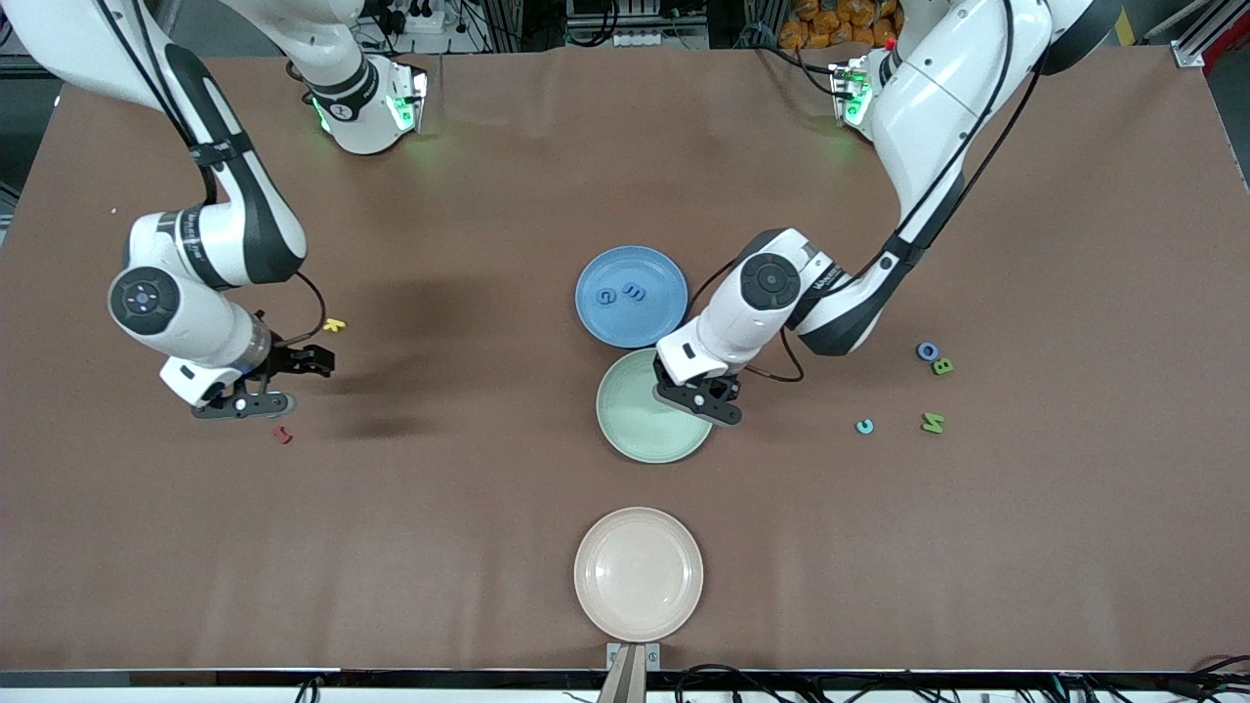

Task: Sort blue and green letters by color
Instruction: 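Drop green P on the green plate while the right gripper reaches blue X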

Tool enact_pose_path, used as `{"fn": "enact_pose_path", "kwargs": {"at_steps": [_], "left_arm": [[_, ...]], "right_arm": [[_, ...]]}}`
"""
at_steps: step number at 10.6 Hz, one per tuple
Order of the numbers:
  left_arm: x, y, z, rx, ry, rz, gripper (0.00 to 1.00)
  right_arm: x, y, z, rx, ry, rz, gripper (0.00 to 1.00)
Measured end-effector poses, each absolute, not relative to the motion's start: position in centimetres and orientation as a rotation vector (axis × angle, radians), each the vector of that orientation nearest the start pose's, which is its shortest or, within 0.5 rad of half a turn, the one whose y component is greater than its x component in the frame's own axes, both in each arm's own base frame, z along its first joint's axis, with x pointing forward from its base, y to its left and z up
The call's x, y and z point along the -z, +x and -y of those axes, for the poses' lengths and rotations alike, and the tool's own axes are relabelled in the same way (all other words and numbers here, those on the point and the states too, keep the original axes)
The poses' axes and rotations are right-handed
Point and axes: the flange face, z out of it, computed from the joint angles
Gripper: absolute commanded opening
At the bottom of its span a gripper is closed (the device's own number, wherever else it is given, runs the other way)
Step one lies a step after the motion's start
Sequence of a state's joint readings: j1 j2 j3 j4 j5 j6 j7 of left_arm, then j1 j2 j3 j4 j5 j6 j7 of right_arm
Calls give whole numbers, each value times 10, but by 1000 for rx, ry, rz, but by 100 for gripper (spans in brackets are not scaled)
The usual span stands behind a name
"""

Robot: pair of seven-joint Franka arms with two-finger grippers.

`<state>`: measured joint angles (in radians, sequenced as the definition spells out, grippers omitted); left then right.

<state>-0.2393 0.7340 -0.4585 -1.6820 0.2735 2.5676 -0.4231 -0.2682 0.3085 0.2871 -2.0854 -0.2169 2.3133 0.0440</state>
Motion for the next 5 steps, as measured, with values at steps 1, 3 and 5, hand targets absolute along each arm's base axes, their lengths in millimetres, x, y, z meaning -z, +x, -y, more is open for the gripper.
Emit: {"fn": "enact_pose_path", "kwargs": {"at_steps": [1, 3, 5], "left_arm": [[-227, 560, 422, 235, -3305, -578, 100], [-226, 568, 413, 247, -3298, -552, 100], [-230, 578, 402, 265, -3297, -521, 100]], "right_arm": [[-271, 570, 13, -62, -3198, 215, 100], [-253, 554, 41, -25, -3183, 249, 100], [-237, 540, 54, 10, -3173, 254, 100]]}}
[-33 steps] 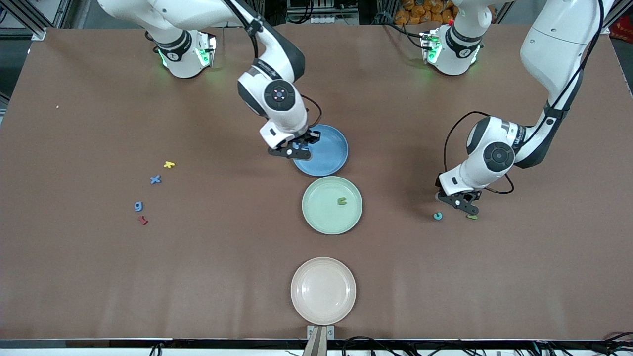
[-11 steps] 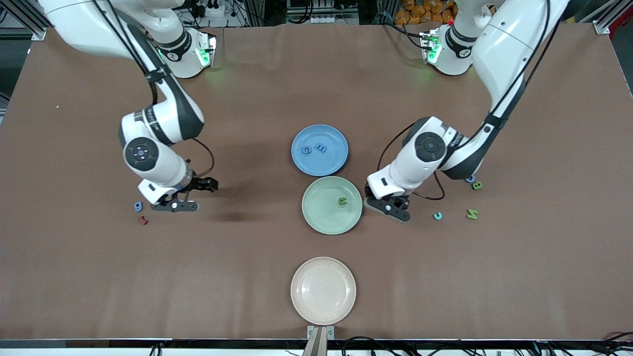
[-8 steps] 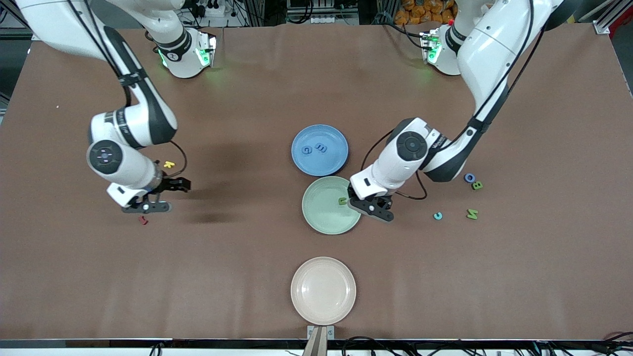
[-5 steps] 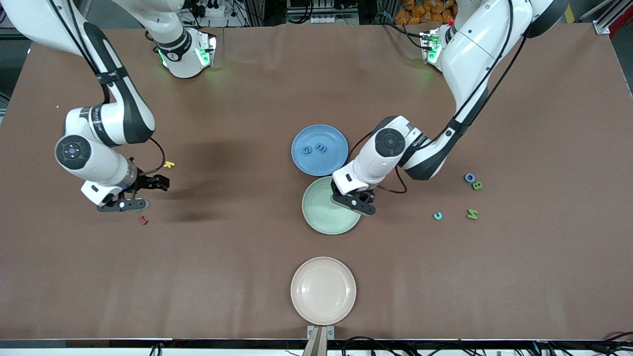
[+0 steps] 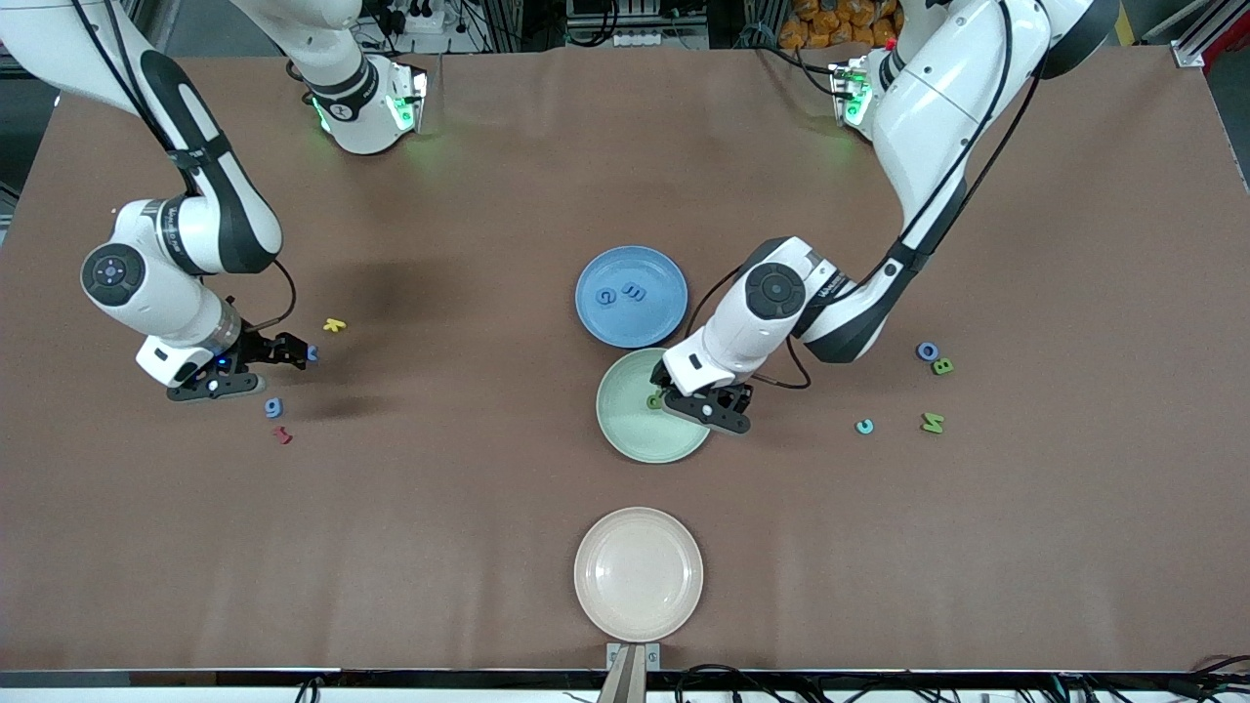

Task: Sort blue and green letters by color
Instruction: 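Drop green P on the green plate while the right gripper reaches blue X, then grasp blue X with the right gripper while the left gripper grasps green M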

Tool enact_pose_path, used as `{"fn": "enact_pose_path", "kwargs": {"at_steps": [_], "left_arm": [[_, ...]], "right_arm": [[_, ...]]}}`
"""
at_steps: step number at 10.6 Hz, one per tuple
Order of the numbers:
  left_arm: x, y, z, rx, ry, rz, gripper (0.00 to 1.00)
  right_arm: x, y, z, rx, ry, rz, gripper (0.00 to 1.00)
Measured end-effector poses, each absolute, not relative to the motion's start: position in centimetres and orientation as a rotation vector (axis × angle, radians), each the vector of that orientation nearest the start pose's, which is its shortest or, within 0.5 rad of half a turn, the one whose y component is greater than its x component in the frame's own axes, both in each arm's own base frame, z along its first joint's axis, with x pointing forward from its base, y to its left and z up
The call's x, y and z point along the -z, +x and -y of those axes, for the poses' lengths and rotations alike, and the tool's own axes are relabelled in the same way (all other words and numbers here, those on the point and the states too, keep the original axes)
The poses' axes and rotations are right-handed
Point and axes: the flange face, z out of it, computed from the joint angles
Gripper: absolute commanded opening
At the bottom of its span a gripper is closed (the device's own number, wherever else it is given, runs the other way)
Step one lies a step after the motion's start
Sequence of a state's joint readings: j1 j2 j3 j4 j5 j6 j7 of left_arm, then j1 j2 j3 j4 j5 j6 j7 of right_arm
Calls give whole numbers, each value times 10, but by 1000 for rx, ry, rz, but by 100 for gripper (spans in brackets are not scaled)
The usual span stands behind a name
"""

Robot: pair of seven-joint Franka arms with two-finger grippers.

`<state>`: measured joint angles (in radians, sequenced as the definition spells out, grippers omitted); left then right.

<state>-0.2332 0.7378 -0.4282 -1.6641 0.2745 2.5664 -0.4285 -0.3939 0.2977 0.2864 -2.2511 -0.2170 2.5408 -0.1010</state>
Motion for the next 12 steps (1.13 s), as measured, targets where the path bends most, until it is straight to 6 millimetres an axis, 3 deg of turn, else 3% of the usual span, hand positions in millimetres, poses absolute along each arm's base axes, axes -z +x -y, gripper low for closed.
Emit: {"fn": "enact_pose_path", "kwargs": {"at_steps": [2, 4, 6, 8, 9, 10, 12], "left_arm": [[-240, 596, 364, 241, -3268, -464, 100], [-247, 607, 306, 221, -3209, -528, 100], [-246, 619, 231, 200, -3144, -655, 100], [-238, 635, 140, 175, -3106, -727, 100], [-233, 639, 100, 161, -3106, -709, 100], [-230, 640, 76, 153, -3114, -671, 100], [-226, 639, 61, 139, -3130, -606, 88]], "right_arm": [[-224, 528, 51, 24, -3162, 261, 100], [-211, 519, 48, 33, -3150, 264, 100], [-194, 512, 49, 24, -3136, 254, 100], [-184, 510, 51, 7, -3127, 241, 100], [-180, 508, 55, -2, -3127, 229, 94], [-177, 507, 60, -12, -3128, 214, 91], [-174, 504, 67, -24, -3130, 195, 80]]}}
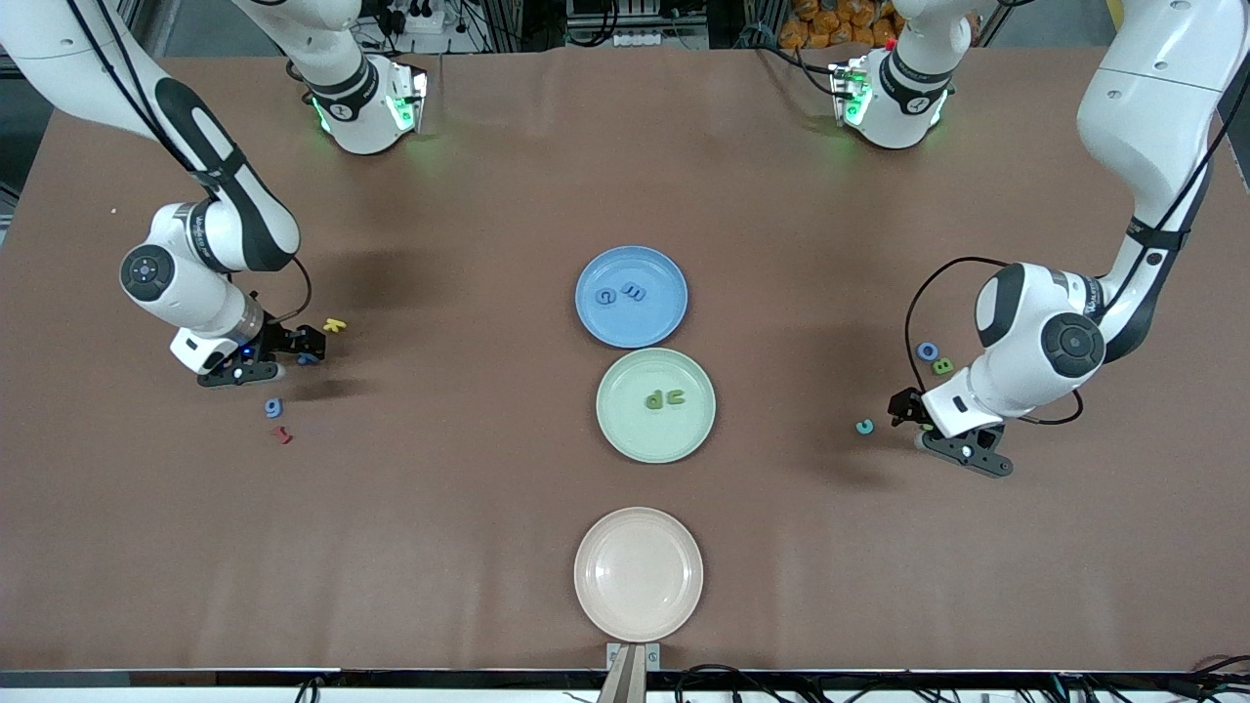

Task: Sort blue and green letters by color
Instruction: 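Grasp blue X with the right gripper while the left gripper grasps green M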

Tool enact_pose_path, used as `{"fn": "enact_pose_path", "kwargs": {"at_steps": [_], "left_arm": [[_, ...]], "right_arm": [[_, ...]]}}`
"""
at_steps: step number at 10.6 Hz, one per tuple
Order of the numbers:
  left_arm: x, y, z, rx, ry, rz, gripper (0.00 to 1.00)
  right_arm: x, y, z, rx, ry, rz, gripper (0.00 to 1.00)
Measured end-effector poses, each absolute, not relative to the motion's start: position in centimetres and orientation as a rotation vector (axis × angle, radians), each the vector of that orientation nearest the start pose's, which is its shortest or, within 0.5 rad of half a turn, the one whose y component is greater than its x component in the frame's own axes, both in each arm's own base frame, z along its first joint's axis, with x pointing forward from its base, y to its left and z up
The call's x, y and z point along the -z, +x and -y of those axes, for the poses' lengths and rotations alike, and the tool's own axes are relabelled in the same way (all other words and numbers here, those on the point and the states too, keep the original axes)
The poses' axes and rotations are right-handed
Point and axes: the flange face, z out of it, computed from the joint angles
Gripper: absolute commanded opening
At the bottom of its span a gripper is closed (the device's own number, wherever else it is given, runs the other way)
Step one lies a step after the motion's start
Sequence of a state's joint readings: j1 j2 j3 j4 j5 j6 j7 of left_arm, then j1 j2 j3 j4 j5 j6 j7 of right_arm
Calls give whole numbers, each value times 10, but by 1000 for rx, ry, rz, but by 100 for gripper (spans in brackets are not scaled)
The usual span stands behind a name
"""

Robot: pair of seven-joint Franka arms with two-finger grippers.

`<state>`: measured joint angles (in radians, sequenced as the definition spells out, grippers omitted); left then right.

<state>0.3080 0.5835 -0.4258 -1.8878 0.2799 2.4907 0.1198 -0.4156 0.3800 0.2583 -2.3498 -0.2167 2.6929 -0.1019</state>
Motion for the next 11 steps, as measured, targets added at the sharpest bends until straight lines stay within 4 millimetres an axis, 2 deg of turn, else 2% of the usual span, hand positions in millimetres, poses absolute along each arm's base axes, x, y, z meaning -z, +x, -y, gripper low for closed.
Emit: {"fn": "enact_pose_path", "kwargs": {"at_steps": [2, 4, 6, 9, 11], "left_arm": [[-222, 639, 38, 124, -3156, -473, 79], [-210, 637, 11, 98, -3175, -383, 76], [-200, 636, 6, 73, -3193, -296, 76], [-192, 634, 21, 48, -3206, -244, 75], [-182, 631, 20, 30, -3182, -289, 64]], "right_arm": [[-171, 503, 66, -32, -3128, 194, 57], [-168, 504, 66, -23, -3125, 195, 38], [-170, 505, 65, -7, -3126, 197, 33], [-173, 506, 64, 5, -3127, 202, 31], [-173, 506, 64, 6, -3127, 202, 27]]}}
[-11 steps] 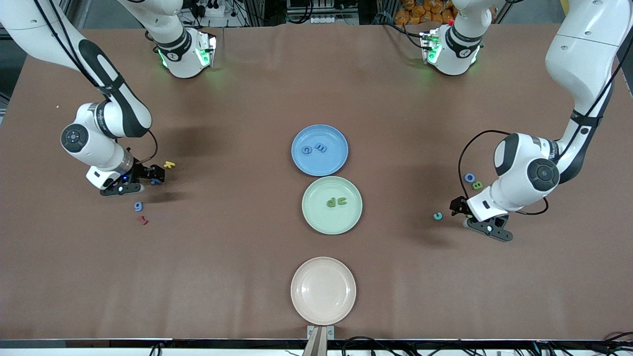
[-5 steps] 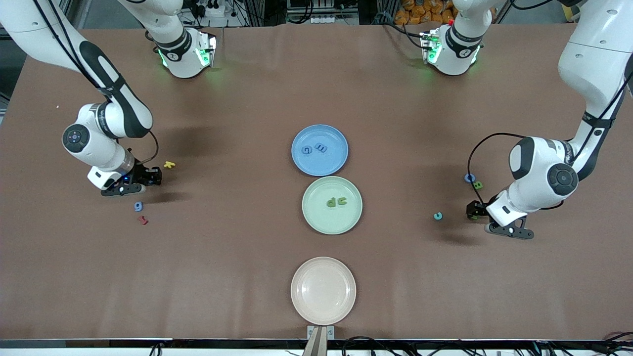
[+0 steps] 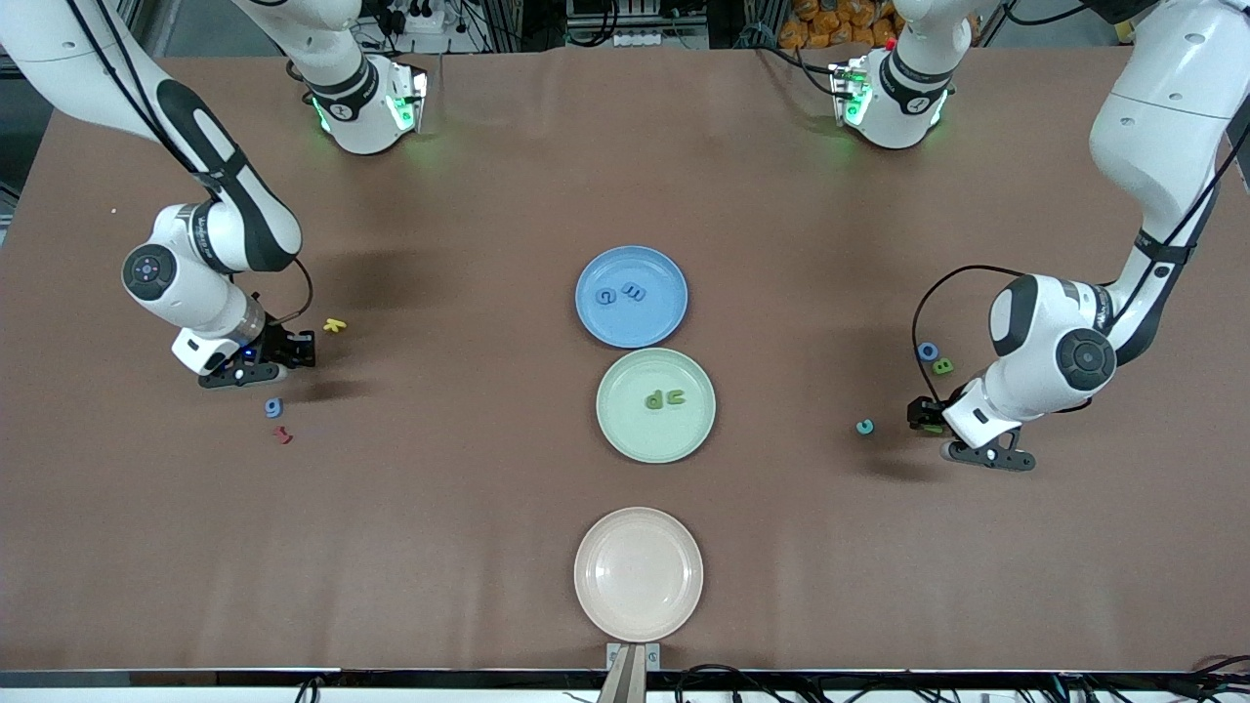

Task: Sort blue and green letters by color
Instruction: 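Grasp blue X with the right gripper while the left gripper grasps green M, then drop blue X on the blue plate while the left gripper drops green M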

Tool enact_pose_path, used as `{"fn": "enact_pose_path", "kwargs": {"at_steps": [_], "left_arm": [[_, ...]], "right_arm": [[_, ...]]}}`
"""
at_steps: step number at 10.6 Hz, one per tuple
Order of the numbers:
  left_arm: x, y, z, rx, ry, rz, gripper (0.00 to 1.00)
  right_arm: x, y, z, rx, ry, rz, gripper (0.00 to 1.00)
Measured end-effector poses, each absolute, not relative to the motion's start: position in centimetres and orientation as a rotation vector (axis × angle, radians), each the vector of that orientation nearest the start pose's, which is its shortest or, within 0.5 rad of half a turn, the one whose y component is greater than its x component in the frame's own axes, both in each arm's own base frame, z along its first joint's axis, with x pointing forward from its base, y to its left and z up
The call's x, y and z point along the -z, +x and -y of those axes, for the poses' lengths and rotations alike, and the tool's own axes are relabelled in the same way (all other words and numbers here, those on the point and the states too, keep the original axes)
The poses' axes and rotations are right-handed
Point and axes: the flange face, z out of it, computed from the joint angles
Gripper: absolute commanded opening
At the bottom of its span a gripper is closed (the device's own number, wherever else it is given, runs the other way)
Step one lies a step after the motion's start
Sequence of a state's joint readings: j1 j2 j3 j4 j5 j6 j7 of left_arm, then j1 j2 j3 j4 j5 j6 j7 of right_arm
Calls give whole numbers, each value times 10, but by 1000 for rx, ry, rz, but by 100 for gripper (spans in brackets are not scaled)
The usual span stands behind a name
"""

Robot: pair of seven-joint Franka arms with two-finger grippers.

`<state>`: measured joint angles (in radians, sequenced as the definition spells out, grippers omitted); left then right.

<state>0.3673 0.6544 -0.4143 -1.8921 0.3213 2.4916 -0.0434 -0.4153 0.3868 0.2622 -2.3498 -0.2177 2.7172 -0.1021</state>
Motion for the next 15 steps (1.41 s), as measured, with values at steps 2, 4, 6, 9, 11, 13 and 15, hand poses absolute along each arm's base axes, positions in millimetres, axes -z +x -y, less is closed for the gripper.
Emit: {"fn": "enact_pose_path", "kwargs": {"at_steps": [2, 4, 6, 9, 11, 13, 15], "left_arm": [[-175, 630, 18, 18, -3166, -315, 46], [-176, 631, 18, 23, -3162, -320, 0], [-179, 633, 19, 32, -3157, -328, 0], [-182, 633, 33, 9, -3146, -364, 0], [-205, 644, 65, -65, -3108, -427, 0], [-249, 653, 126, -97, -3077, -435, 0], [-277, 644, 202, -80, -3068, -405, 0]], "right_arm": [[-173, 506, 64, 6, -3127, 202, 25], [-174, 508, 61, 12, -3128, 170, 24], [-177, 514, 42, 24, -3131, 80, 24], [-184, 523, -15, 52, -3125, -55, 23], [-194, 530, -65, 78, -3087, -150, 23], [-208, 533, -118, 65, -3018, -225, 23], [-224, 529, -178, 29, -2966, -283, 23]]}}
